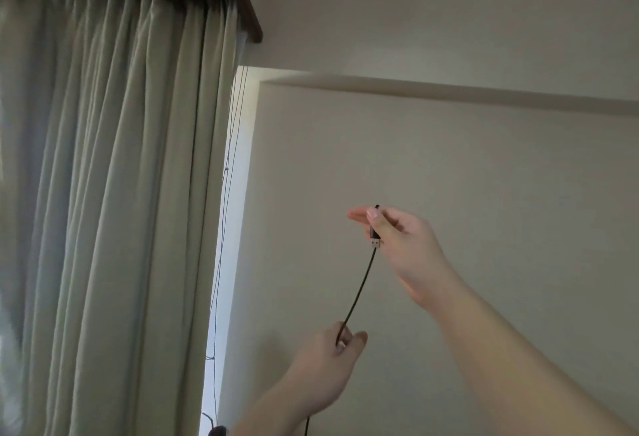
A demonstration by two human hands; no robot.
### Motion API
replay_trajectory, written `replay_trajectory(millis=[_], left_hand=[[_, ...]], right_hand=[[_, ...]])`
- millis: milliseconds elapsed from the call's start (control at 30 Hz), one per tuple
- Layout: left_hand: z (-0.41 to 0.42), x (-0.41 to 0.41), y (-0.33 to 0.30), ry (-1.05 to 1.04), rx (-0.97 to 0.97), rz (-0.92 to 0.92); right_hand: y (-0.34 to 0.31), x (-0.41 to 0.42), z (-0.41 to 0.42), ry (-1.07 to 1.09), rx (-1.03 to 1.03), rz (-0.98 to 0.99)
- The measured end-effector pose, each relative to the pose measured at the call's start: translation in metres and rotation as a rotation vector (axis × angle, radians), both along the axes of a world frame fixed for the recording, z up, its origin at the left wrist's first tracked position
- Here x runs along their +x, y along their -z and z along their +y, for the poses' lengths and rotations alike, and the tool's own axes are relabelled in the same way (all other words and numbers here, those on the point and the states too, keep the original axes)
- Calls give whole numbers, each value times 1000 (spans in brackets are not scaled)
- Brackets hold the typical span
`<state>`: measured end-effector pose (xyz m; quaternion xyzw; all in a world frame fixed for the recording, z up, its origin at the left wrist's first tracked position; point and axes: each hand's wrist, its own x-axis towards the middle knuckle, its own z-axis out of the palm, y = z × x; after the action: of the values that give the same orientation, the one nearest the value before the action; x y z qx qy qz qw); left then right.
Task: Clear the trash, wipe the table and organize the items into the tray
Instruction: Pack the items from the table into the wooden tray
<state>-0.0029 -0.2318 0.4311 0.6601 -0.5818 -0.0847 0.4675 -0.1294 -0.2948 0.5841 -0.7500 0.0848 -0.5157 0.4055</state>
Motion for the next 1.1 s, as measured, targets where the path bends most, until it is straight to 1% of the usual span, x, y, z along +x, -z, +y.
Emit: replay_trajectory(millis=[67,133,200,267,300,367,433,567,667,767,800,933,967,1000,1100], left_hand=[[22,-2,-4,40,-70,-92],[42,-1,-18,41,-95,-240],[51,8,-39,-18,-151,-374],[53,19,-62,-71,-218,-443],[52,25,-72,-86,-246,-458],[47,37,-85,-86,-271,-459],[41,46,-92,-51,-302,-398],[25,62,-94,6,-306,-154],[8,71,-72,45,-172,-60],[-3,67,-33,186,-47,179],[-5,63,-19,196,-24,223],[-12,45,41,77,122,398],[-10,40,53,85,155,420],[-5,35,64,98,180,405],[17,25,86,119,177,228]], right_hand=[[10,1,-18,154,-78,132],[26,1,-29,178,-49,243],[48,4,-34,116,36,327],[71,8,-30,21,125,390],[81,12,-24,-38,180,394],[100,18,-6,-145,299,343],[114,23,16,-205,389,268],[128,32,53,-332,563,88],[122,35,67,-372,657,-51],[108,39,63,-391,707,-183],[104,40,60,-375,713,-210],[92,40,49,-281,700,-250],[91,39,45,-268,678,-243],[91,38,41,-249,637,-223],[100,36,20,-111,474,-121]])
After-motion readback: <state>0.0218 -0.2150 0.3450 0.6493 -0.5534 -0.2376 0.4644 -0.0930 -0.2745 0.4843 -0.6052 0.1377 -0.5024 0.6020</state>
